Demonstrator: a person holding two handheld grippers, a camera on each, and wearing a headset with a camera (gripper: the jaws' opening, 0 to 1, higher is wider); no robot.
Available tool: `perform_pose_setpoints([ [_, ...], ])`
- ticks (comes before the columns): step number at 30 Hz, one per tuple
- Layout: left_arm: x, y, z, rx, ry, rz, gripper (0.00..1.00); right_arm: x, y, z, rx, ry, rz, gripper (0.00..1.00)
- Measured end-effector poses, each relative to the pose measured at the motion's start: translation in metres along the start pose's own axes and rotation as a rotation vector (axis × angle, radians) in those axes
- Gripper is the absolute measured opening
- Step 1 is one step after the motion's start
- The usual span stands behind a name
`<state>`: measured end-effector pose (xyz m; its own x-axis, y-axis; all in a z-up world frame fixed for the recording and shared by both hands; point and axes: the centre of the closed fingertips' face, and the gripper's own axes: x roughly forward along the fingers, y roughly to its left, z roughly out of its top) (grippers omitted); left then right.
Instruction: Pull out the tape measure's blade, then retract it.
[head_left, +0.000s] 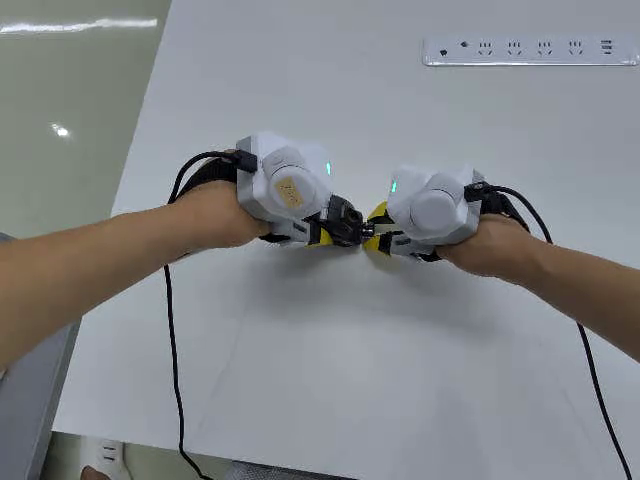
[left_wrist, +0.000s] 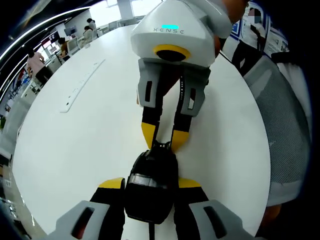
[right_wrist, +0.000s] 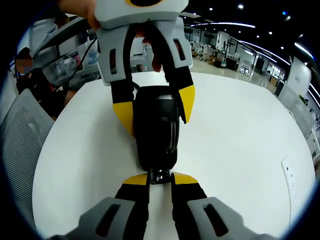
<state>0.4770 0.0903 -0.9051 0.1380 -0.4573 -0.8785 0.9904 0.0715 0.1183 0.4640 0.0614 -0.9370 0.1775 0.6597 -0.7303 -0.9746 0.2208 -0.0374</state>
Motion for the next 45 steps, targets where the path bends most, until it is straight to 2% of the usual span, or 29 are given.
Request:
perform_pose_setpoints([
  [15, 0.0002, 0.0001, 0.0002, 0.001, 0.005, 0.0, 0.34, -0.0007, -0.0006, -0.0008, -0.014, -0.006, 0.014, 0.15],
  [16, -0.0003, -0.001, 0.001, 0.003, 0.011, -0.003, 0.34, -0.0021, 0.0013, -0.0002, -0.019, -0.022, 0.033, 0.15],
  [18, -0.0006, -0.0014, 0.0015, 0.006, 0.011, -0.007, 0.34, -0.0024, 0.0021, 0.0005, -0.023, -0.028, 0.039, 0.15],
  [31, -0.0021, -0.0026, 0.0028, 0.017, 0.004, -0.013, 0.33, -0.0029, 0.0032, 0.0023, -0.087, -0.045, 0.051, 0.13],
  [45, -0.0027, -0.0019, 0.0035, 0.015, 0.006, -0.009, 0.32, -0.0028, 0.001, 0.0007, -0.063, -0.044, 0.057, 0.11],
])
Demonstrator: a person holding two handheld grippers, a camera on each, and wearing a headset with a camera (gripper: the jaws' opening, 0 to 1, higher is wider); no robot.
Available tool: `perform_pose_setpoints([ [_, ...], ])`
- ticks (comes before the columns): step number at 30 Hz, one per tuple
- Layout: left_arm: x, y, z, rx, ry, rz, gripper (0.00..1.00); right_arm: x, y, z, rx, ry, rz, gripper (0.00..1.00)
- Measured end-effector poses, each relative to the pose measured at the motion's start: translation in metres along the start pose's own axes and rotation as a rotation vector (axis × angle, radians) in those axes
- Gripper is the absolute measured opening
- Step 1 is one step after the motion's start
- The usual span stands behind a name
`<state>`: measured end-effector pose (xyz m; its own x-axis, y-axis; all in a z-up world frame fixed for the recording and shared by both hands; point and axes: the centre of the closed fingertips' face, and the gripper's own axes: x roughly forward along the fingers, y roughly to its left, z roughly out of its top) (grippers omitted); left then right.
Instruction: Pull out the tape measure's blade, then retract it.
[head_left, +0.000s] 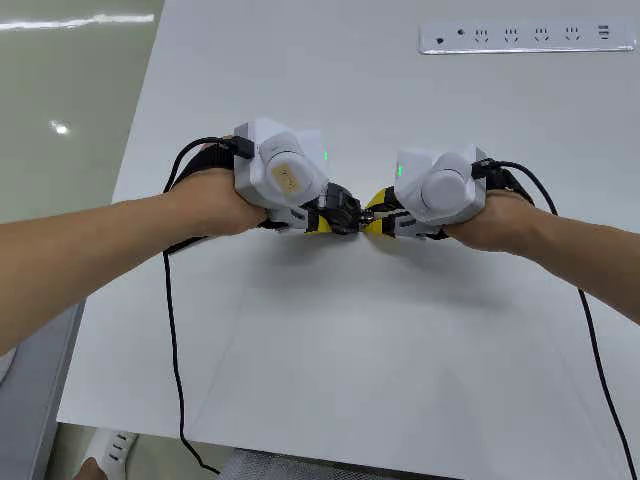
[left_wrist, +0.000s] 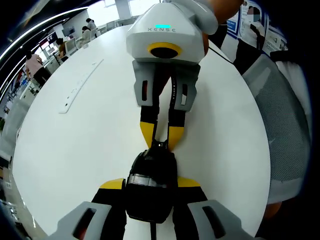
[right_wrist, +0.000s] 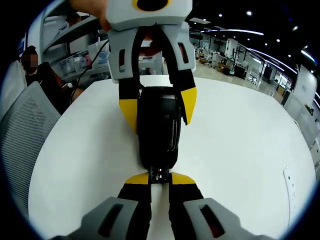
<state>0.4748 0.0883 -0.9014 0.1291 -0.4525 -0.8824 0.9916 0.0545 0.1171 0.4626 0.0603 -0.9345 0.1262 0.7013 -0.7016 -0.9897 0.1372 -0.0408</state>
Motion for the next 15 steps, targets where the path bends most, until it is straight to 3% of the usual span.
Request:
perform_pose_setpoints([
  [15, 0.0019, 0.0015, 0.0, 0.006, 0.009, 0.0, 0.32, -0.0085, -0.0005, -0.007, 0.02, 0.009, -0.004, 0.11],
])
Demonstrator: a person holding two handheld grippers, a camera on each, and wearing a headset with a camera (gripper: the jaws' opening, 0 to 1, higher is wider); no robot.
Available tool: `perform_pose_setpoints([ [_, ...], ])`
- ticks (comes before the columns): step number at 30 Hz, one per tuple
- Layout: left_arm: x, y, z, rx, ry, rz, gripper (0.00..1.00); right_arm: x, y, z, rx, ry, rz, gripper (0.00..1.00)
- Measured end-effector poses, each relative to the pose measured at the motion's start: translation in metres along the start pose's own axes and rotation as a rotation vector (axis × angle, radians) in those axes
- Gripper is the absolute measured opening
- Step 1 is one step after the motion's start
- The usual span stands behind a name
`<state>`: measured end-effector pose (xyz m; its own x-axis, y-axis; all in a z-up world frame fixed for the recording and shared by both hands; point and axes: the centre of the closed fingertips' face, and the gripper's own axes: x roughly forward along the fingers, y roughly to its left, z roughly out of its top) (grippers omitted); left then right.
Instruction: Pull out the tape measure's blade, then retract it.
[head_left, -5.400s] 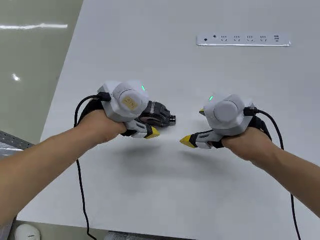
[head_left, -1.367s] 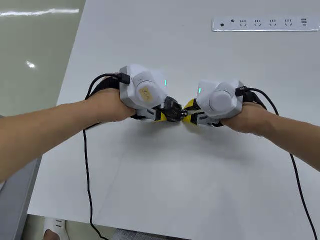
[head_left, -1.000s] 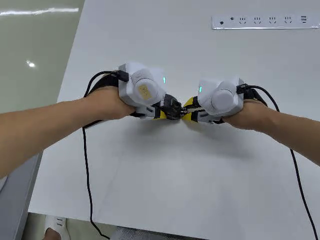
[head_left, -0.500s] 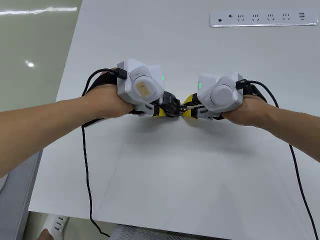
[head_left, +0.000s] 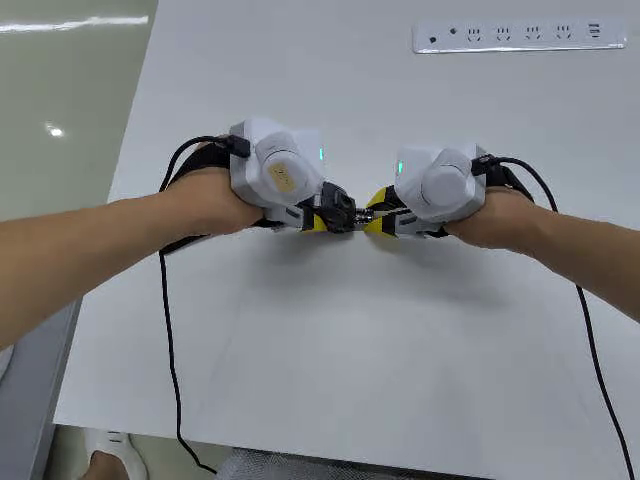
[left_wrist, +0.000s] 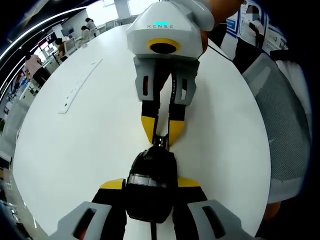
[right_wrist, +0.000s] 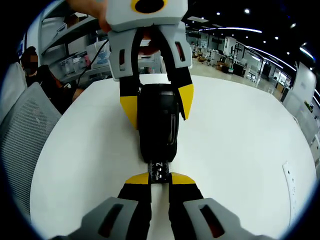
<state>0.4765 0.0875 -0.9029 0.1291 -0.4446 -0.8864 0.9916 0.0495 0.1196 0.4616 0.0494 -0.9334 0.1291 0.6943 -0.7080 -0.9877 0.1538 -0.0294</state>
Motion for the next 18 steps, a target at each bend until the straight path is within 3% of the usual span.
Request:
perform_pose_setpoints([
  [18, 0.0, 0.0, 0.0, 0.01, 0.013, -0.003, 0.32, -0.011, 0.0, -0.01, 0.022, 0.003, -0.014, 0.11],
])
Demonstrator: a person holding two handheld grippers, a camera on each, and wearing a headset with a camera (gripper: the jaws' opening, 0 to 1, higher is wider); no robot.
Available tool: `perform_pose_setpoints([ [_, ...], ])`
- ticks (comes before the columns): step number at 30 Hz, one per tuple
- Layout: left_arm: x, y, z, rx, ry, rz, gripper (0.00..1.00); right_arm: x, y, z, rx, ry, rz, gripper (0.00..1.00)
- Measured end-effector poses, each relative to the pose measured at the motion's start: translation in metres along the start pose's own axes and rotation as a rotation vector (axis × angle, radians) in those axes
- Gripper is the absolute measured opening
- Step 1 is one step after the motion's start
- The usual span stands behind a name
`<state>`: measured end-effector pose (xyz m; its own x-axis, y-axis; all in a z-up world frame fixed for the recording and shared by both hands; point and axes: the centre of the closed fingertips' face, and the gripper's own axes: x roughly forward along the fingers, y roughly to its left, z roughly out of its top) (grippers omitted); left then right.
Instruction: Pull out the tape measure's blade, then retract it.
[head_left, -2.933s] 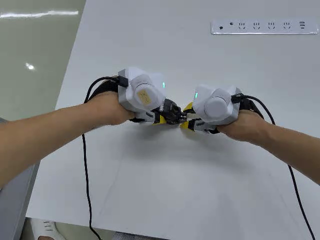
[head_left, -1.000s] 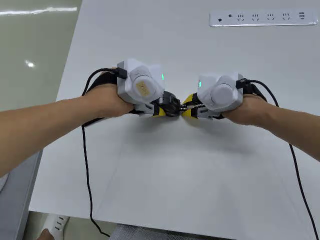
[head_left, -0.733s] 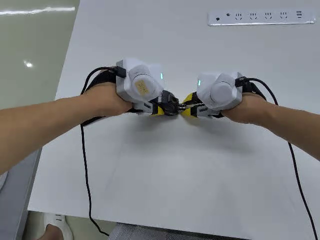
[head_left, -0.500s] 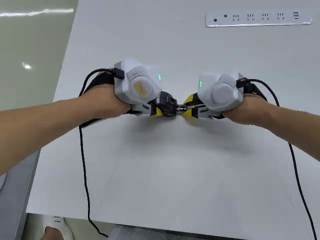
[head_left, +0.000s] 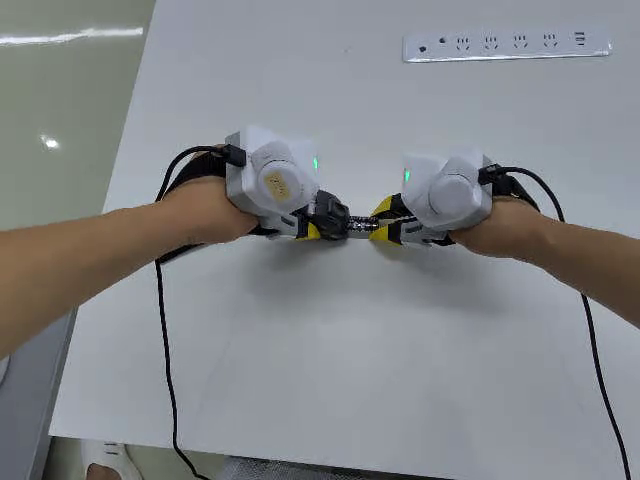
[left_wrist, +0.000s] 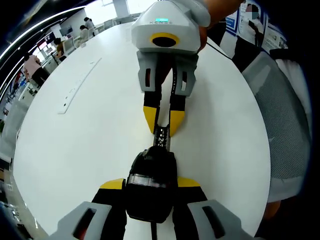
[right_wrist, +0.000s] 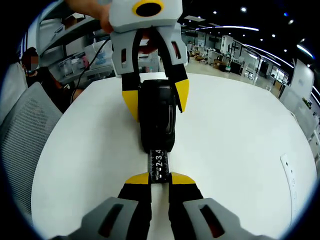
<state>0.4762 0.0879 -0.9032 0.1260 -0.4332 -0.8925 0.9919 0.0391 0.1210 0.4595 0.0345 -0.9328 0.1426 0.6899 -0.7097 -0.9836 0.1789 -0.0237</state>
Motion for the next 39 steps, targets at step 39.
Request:
perform_pose_setpoints([
  [39, 0.0, -0.001, 0.0, 0.006, 0.008, -0.009, 0.32, -0.037, 0.0, -0.039, 0.029, 0.041, -0.024, 0.11],
])
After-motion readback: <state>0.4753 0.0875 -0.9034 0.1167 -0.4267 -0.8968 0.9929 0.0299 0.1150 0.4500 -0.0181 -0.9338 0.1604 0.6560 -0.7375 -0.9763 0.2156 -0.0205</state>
